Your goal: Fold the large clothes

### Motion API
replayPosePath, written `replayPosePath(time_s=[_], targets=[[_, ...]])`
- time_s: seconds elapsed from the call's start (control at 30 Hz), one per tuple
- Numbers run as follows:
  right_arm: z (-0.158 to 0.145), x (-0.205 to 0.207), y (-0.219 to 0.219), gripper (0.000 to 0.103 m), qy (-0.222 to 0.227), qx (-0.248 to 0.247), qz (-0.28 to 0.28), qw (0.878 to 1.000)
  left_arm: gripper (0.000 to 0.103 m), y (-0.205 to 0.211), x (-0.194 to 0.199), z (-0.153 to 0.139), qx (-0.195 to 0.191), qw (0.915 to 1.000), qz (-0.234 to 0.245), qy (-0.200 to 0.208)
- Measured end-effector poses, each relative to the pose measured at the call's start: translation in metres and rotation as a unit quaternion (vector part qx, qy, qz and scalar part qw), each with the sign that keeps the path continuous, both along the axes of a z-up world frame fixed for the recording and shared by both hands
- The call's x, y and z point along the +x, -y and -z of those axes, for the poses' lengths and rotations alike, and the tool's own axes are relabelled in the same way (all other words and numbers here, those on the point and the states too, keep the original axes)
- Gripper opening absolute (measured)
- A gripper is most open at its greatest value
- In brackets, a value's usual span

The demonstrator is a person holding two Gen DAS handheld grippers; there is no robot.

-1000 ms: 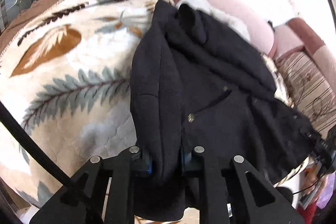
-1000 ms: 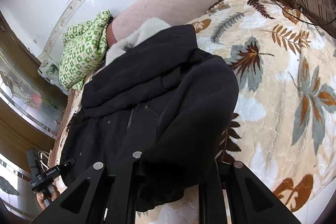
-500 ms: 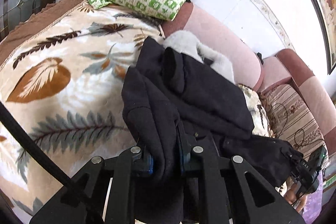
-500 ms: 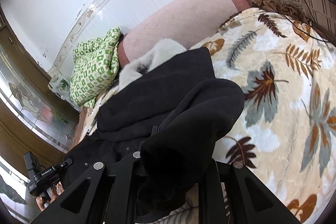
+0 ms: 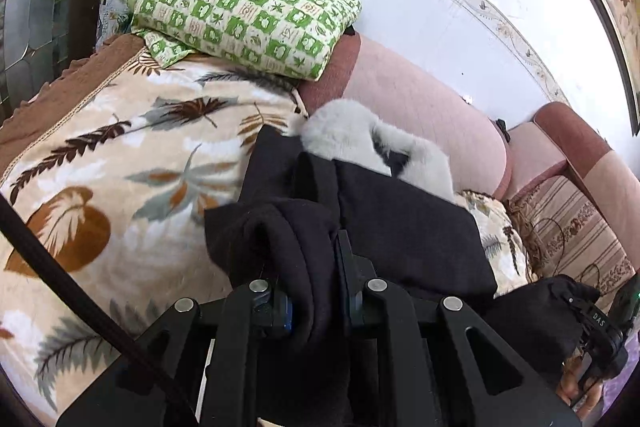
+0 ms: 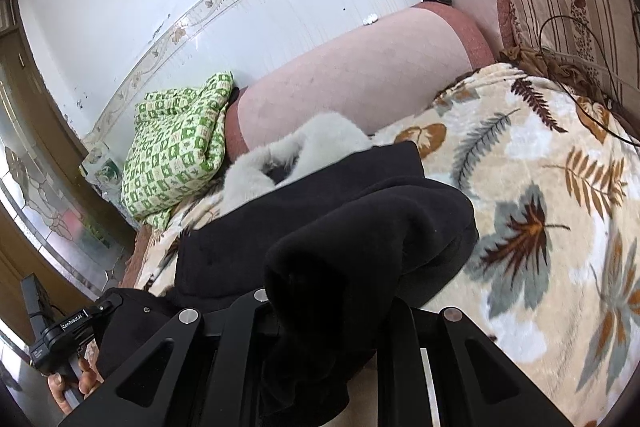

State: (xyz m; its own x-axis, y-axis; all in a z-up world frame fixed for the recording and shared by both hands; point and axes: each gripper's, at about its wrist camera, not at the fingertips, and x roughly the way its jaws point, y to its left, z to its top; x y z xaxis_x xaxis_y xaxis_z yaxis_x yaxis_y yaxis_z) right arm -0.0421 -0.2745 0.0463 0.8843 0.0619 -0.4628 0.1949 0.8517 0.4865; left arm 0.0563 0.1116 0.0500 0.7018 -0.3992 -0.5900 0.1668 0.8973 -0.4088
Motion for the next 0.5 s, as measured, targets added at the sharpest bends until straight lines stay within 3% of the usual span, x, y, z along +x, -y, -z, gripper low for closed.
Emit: replayPosePath(time_s=[0.2, 0.5], targets=[[-0.001, 0.026, 0.009, 0.016, 0.006, 0.005, 0.012, 1.0, 0.015, 0.003, 0.033, 0.002, -0.009, 0.9999, -0.009, 0.0], [-0.003, 0.07, 0.014, 0.016, -0.007, -0.011, 0.015, 1.0, 0.015, 0.014, 0.078, 0.008, 0.014, 0.9996, -0.013, -0.018]])
